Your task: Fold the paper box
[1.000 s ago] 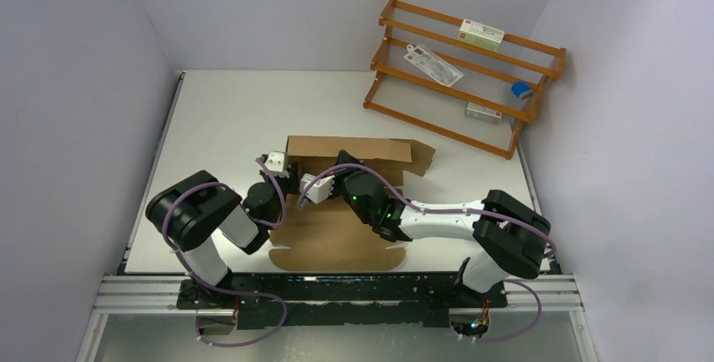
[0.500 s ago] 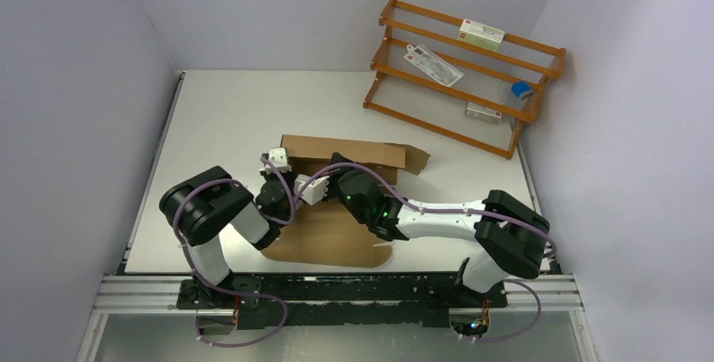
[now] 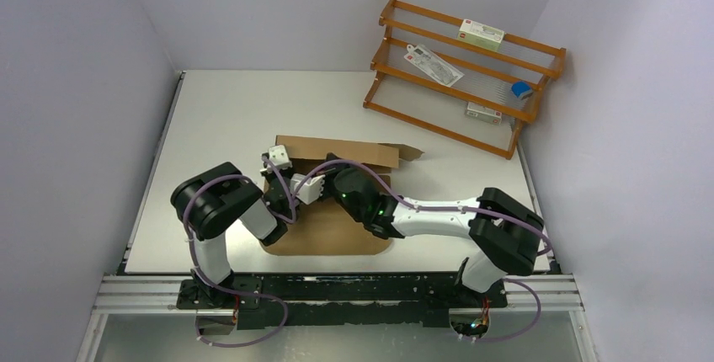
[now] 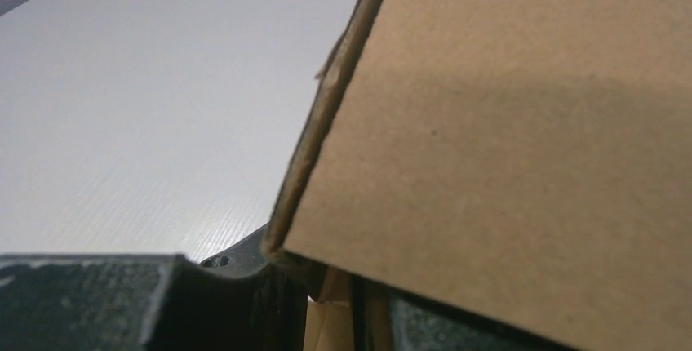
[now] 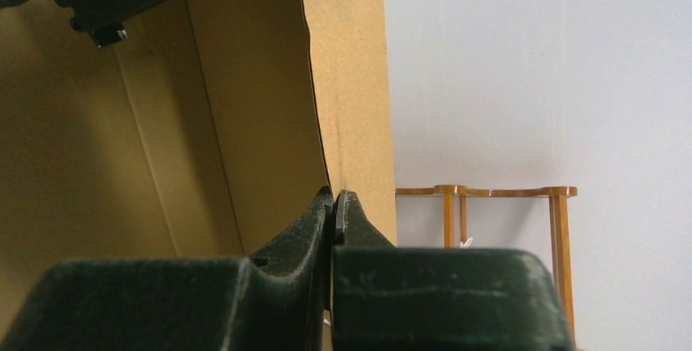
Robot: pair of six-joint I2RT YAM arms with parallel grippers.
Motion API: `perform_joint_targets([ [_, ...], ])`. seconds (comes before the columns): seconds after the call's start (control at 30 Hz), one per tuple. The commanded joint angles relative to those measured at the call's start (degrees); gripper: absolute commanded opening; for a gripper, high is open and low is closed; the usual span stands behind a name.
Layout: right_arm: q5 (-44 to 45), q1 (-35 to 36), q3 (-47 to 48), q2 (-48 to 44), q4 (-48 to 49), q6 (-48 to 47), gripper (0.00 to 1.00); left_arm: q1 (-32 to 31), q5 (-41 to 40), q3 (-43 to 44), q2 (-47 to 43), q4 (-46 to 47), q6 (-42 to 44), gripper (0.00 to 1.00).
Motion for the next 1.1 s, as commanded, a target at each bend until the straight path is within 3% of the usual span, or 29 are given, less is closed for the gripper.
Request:
perform_joint_targets([
  [0.0,1.10,-0.04,-0.19,3.11,-6.49,3.90,0.00,1.51,-7.94,-0.39,0.91,18.36,1.88,0.15],
  [0.13,0.98,-1.23,0.94,2.63,-4.23,5.01,0.04,1.53,2.25,-4.24,-0.64,18.30,-0.39,0.13],
  [0.3,-0.96,-3.49,1.33,-0.39,-5.04,7.63,0.27,1.59,6.63,-7.70,-5.26,11.93,-2.26,0.07],
  [0.6,-0.40,-5.04,-0.75,-10.90,-7.98,16.04,0.52,2.26,14.69,-7.43,-13.04,-4.62,-3.72,0.05],
  [0.83,2.35,-5.02,-4.25,-17.37,-2.37,24.73,0.60,4.18,20.60,-4.61,-17.13,-19.55,-5.09,0.05],
  [1.07,-4.58,-5.08,-5.81,-19.23,-0.94,32.33,0.67,5.40,22.53,0.41,-19.59,-33.58,-3.99,0.05],
])
